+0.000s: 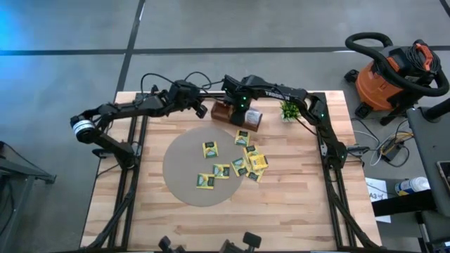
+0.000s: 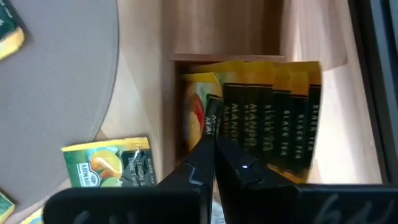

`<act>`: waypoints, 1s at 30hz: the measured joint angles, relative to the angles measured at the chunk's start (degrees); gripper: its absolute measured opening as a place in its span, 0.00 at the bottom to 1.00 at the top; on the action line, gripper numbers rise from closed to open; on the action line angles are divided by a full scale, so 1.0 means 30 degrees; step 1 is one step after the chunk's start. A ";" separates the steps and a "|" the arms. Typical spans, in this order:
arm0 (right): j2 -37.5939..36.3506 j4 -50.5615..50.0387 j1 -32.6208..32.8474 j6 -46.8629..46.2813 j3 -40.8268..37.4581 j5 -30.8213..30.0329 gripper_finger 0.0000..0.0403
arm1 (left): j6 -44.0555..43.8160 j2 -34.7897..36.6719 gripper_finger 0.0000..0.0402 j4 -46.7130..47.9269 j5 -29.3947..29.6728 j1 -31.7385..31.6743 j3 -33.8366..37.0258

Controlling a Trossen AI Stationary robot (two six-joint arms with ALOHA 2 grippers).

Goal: Pick & Place Tea
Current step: Put the red tea sachet into the middle compartment of the wooden organizer, then adjust the wooden organizer

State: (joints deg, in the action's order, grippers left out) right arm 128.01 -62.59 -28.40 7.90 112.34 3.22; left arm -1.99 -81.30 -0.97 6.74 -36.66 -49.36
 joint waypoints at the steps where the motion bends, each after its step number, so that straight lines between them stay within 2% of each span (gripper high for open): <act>1: 0.0000 0.0000 0.0000 -0.0007 -0.0078 0.0000 0.03 | -0.0012 0.0000 0.17 0.0013 0.0000 -0.0046 0.0000; 16: 0.0000 -0.1035 0.0138 0.0073 0.1127 0.0087 0.30 | -0.1179 -0.0180 0.17 -0.0187 -0.0751 -0.0129 0.0865; 25: -0.0403 -0.2020 0.0416 0.0850 0.1193 0.0226 0.34 | -0.3085 -0.1246 0.17 -0.3066 -0.3556 -0.0133 0.2256; 28: -0.0809 -0.1908 0.0637 0.0846 0.1193 -0.0034 0.33 | -0.3367 -0.2106 0.17 -0.4139 -0.3653 -0.0169 0.2415; 30: -0.1009 -0.1868 0.0678 0.0766 0.1197 -0.0589 0.31 | -0.4587 -0.2769 0.17 -0.4540 -0.3854 -0.0361 0.2430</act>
State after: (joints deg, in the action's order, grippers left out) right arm 124.98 -68.19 -26.37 10.20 115.93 1.46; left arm -15.75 -89.60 -14.59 -4.82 -37.74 -42.07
